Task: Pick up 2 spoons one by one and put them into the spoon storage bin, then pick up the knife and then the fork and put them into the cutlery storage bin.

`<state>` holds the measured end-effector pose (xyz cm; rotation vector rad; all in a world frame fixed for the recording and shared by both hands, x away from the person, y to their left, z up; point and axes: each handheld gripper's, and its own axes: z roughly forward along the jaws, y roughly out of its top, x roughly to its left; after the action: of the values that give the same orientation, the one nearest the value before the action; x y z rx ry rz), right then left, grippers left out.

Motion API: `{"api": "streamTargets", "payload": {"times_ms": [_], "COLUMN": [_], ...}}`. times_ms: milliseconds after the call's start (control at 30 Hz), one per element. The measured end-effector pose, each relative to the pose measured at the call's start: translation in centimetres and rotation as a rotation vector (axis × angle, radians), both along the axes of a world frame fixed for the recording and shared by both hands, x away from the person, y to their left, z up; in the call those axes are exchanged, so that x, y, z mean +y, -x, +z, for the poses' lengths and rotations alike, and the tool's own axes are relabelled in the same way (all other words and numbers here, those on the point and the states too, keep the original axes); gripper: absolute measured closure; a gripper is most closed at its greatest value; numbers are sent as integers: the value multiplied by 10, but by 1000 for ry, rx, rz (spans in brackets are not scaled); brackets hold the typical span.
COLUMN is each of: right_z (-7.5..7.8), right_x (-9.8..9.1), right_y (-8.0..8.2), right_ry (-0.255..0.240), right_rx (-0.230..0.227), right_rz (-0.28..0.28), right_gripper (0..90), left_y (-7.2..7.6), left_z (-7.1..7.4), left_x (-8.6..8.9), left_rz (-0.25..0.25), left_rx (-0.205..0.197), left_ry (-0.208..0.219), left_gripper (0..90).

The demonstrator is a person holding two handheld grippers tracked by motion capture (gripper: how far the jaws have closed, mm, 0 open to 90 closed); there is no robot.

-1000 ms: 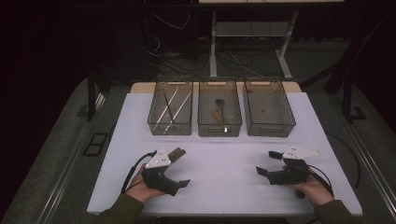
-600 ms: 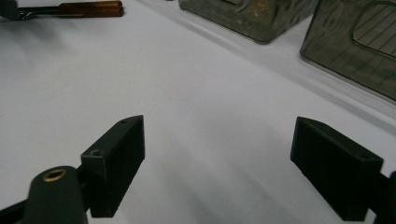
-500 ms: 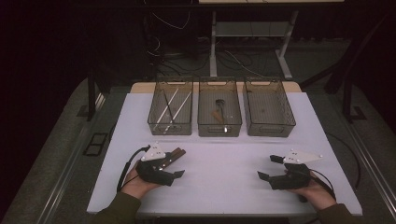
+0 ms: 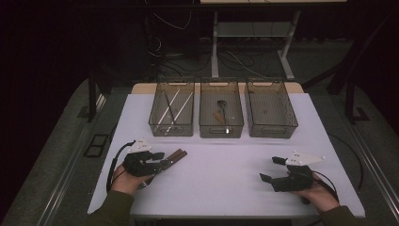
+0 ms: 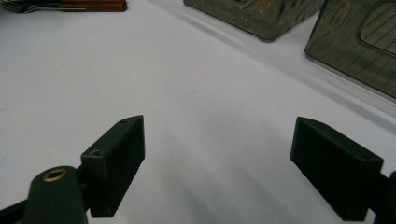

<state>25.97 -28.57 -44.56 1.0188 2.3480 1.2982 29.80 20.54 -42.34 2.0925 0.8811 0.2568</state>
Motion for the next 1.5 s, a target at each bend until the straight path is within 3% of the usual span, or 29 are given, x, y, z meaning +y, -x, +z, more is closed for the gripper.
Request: {"api": "streamTargets", "payload": {"times_ms": [333, 667, 900, 1167, 1333, 1500], "right_z": [0, 0, 0, -1, -1, -1], "right_x": [1, 1, 1, 2, 2, 3], "right_y": [-1, 0, 0, 0, 0, 0], "right_ry": [4, 9, 9, 15, 20, 20], "right_rx": [3, 0, 0, -2, -5, -2], "right_rz": [-1, 2, 4, 8, 11, 13], "right_gripper": [179, 179, 179, 179, 179, 179], "left_y": [-6, -9, -10, -12, -9, -7], "left_z": [-12, -17, -19, -22, -22, -22], "left_x": [17, 15, 12, 12, 9, 7], "left_rz": [30, -3, -21, -16, -29, -16], "left_rx": [57, 77, 74, 47, 18, 13], "left_ry": [-28, -65, -95, -117, -154, -162], "left_gripper": [675, 706, 709, 702, 693, 686]}}
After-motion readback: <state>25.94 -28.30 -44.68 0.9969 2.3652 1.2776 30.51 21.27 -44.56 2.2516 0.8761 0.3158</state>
